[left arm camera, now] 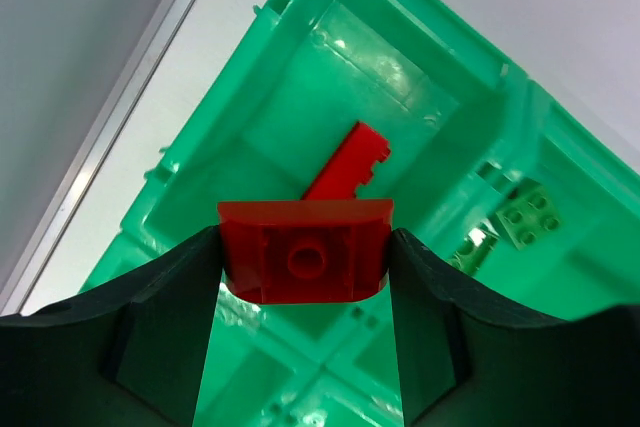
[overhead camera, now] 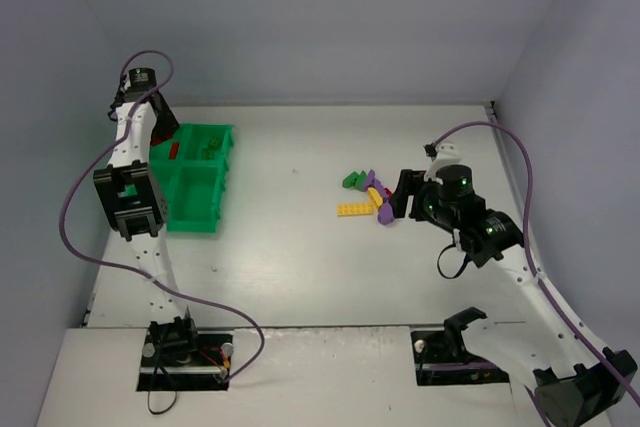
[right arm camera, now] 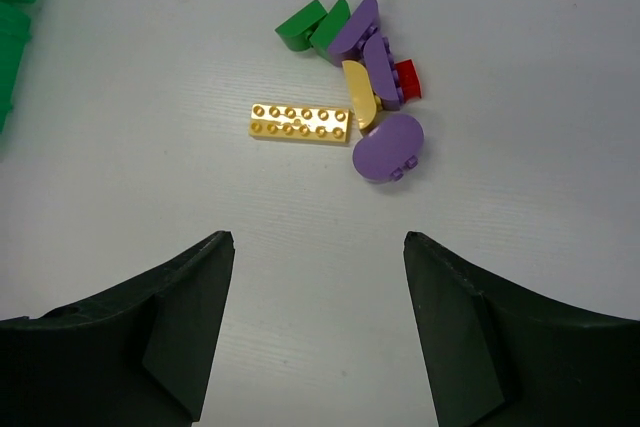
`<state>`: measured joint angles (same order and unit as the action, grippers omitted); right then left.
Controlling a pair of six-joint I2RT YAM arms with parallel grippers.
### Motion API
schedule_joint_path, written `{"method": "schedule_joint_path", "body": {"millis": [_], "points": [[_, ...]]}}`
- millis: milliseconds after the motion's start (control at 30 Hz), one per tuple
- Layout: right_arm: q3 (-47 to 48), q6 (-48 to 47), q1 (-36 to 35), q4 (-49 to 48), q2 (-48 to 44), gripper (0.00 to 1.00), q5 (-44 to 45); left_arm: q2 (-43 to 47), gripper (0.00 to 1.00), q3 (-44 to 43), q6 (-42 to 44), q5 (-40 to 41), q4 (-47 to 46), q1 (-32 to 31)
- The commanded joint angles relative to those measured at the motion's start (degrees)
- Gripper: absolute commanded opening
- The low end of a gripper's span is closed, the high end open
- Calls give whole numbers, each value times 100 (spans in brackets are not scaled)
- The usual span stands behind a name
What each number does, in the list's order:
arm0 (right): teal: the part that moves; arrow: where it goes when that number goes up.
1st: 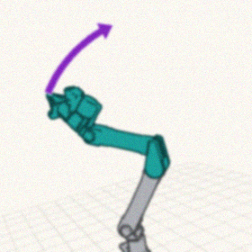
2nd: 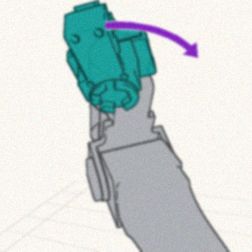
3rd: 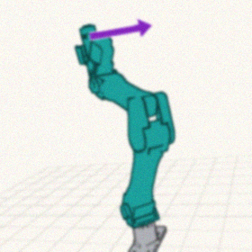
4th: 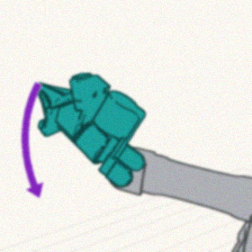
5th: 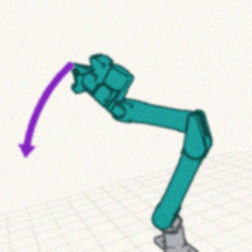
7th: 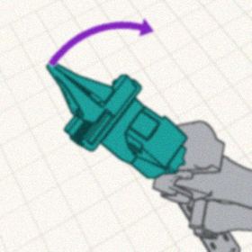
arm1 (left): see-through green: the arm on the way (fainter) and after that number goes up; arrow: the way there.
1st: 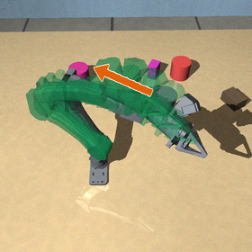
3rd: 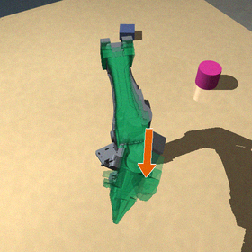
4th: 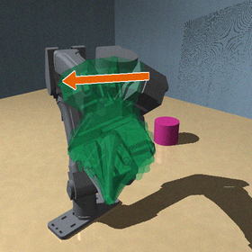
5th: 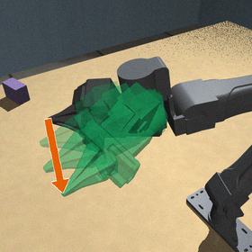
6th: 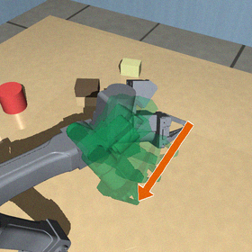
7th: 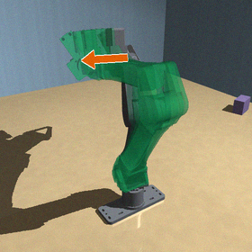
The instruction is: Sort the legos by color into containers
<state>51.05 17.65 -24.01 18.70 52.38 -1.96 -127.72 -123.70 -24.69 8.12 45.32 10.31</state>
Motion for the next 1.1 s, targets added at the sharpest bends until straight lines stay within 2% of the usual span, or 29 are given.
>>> {"method": "schedule_joint_path", "body": {"millis": [0, 233, 367, 600, 733, 900, 933, 1067], "points": [[125, 98, 37, -103, -70, 66, -50, 107, 30, -418, 8, -153, 118, 85], [116, 107, 28, -77, -61, 66, -33, 81, 52, -392, 17, -197, 73, 86], [116, 90, 28, -77, -44, 66, -15, 361, 66, -138, -54, -267, -58, 86], [142, 72, 37, -68, -35, 66, -24, 687, 73, 285, -45, -214, -120, 86], [134, 72, 37, -59, -96, 66, -33, 915, 73, 373, 209, -188, -181, -89], [142, 89, 28, -51, -123, 66, -7, 1627, 70, 838, 1165, -739, -759, -967], [142, 90, 28, -42, -123, 66, -7, 1723, 70, 1048, 1298, -811, -875, -1500], [142, 116, 28, -42, -140, 66, 20, 1874, 69, 1427, 2010, -1786, -1279, -2593]]}}
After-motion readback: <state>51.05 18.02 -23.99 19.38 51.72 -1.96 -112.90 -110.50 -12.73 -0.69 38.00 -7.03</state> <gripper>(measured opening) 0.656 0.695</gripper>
